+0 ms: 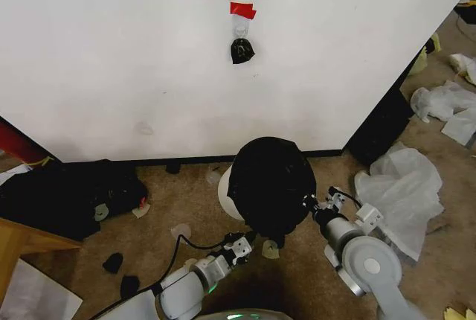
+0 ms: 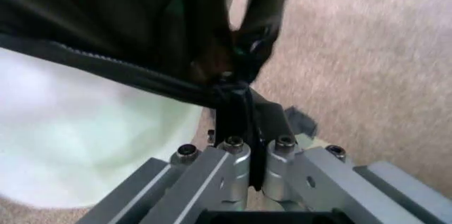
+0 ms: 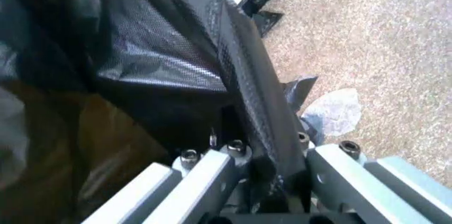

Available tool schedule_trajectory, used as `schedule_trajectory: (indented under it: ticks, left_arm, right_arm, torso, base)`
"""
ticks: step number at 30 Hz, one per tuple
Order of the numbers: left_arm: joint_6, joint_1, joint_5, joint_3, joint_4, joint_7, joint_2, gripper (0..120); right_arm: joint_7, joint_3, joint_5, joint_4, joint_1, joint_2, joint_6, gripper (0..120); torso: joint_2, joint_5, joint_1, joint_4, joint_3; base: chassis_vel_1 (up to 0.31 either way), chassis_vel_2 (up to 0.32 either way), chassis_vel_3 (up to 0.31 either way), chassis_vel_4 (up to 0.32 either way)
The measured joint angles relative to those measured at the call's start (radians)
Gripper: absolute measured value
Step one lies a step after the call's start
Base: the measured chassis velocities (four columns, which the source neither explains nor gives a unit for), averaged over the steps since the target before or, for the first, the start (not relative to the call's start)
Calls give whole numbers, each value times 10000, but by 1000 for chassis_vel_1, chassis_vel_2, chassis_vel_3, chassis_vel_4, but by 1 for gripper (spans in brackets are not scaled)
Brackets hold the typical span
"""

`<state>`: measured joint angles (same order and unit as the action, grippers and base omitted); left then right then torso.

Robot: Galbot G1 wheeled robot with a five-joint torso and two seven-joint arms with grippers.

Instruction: Place the garbage bag over the trash bin.

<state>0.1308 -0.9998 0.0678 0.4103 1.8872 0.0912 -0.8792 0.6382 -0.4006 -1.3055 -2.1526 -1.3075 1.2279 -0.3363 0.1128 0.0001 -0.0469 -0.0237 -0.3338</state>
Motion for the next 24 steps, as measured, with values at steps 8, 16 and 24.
schedule_trajectory:
  ticks: [8,16,24]
  left_arm:
    - [-79,-290,-157,10,766,13,549,22]
    - [-83,-810,-71,-602,1663,80,1181,51]
    - [816,-2071,2457,-3667,3819,469,2033,51]
  right_arm:
    - [-22,-125,222,485,360,190,109,0]
    - [-237,-110,952,1047,659,228,241,0]
    - [-810,172,3132,1099,179,476,847,0]
  torso:
    - [0,-2,0,0,0]
    - [-1,-1,0,1,0]
    - [0,-3,0,1,0]
  base:
    - [0,0,0,0]
    - [0,0,0,0]
    - [0,0,0,0]
